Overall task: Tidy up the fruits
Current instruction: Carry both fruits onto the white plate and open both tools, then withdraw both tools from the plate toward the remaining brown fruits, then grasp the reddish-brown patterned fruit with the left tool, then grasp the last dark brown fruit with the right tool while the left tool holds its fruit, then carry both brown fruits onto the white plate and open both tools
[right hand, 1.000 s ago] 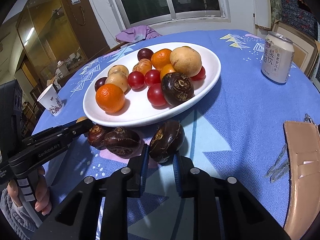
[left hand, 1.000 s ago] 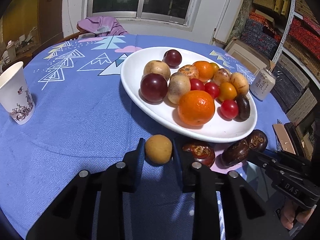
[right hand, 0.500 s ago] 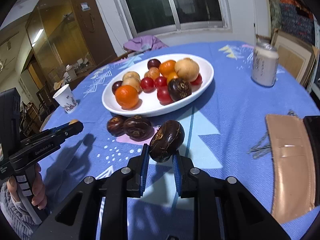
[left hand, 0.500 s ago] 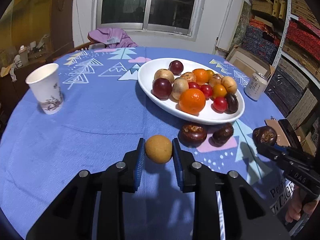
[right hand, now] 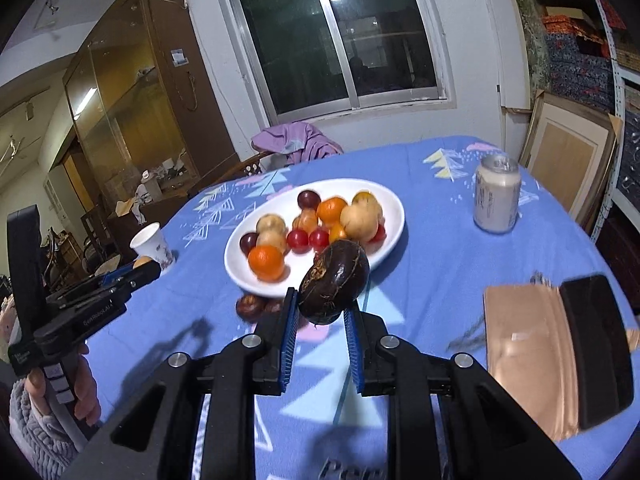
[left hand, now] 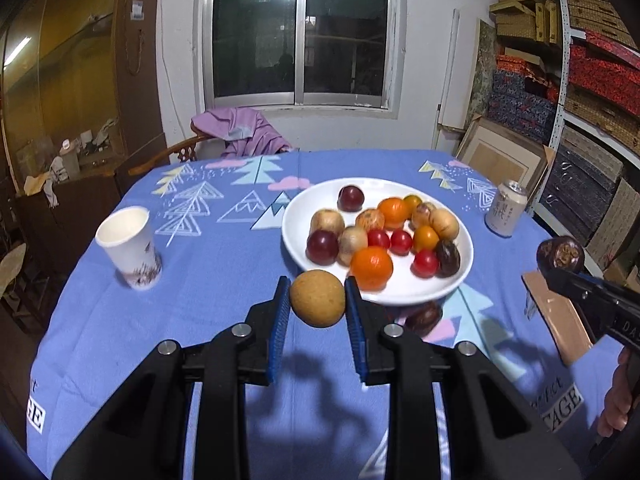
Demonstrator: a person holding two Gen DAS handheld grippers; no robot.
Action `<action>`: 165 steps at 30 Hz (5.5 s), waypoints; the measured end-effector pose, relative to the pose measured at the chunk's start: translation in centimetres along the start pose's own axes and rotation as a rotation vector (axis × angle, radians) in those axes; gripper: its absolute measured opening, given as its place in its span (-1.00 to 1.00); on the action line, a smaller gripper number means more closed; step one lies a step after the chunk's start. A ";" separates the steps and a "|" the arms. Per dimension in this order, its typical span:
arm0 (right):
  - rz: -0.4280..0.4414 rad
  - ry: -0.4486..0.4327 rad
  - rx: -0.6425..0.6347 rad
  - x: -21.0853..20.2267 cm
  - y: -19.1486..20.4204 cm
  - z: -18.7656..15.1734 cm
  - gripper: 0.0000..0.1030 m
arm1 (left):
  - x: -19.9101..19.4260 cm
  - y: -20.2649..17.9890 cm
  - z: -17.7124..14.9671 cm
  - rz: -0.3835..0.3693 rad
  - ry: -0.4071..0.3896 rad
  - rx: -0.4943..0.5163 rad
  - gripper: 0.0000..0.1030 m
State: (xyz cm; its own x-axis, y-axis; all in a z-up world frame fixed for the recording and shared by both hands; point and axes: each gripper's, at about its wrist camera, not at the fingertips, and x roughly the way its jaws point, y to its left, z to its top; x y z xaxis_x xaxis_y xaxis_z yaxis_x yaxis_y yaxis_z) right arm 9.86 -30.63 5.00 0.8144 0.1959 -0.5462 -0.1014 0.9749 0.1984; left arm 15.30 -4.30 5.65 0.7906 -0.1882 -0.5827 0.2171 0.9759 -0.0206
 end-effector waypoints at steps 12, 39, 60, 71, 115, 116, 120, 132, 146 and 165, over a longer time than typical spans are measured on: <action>-0.019 0.095 -0.004 10.8 0.5 5.5 -0.55 | 10.9 -2.7 4.7 0.012 0.065 0.008 -0.49; -0.022 0.007 -0.048 4.8 1.2 2.7 0.13 | 8.2 2.4 0.5 0.075 0.107 -0.083 0.32; -0.012 0.023 0.036 2.6 -0.9 -0.5 0.30 | 9.8 -2.7 -3.3 -0.018 0.168 0.062 0.32; -0.002 0.026 0.056 2.4 -1.1 -0.3 0.32 | 11.0 -4.2 -3.7 -0.050 0.219 0.117 0.34; -0.102 0.180 -0.206 11.3 6.6 -3.5 -0.05 | 6.5 1.3 -4.6 -0.020 0.172 0.068 -0.17; -0.091 0.187 -0.207 11.4 6.6 -3.5 -0.16 | 6.5 1.2 -4.7 -0.021 0.172 0.071 -0.17; -0.092 0.180 -0.227 11.3 7.0 -3.8 -0.20 | 6.5 0.8 -4.8 -0.027 0.176 0.081 -0.17; -0.020 0.122 -0.164 3.7 5.3 -5.2 -0.20 | 4.5 -0.1 -5.0 -0.049 0.160 0.087 -0.17; -0.039 -0.001 -0.125 5.6 3.0 6.2 -0.20 | 9.1 -1.3 9.8 -0.003 0.084 0.064 -0.18; -0.090 0.055 -0.218 13.0 4.2 6.1 0.30 | 20.8 -2.6 11.5 -0.013 0.211 0.029 0.37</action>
State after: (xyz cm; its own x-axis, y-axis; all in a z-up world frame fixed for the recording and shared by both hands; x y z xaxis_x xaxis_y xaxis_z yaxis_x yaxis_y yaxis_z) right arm 23.50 -24.62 3.71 0.7940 0.1064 -0.5985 -0.1551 0.9874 -0.0302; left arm 37.74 -11.99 2.89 0.6505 -0.1709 -0.7400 0.2458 0.9693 -0.0078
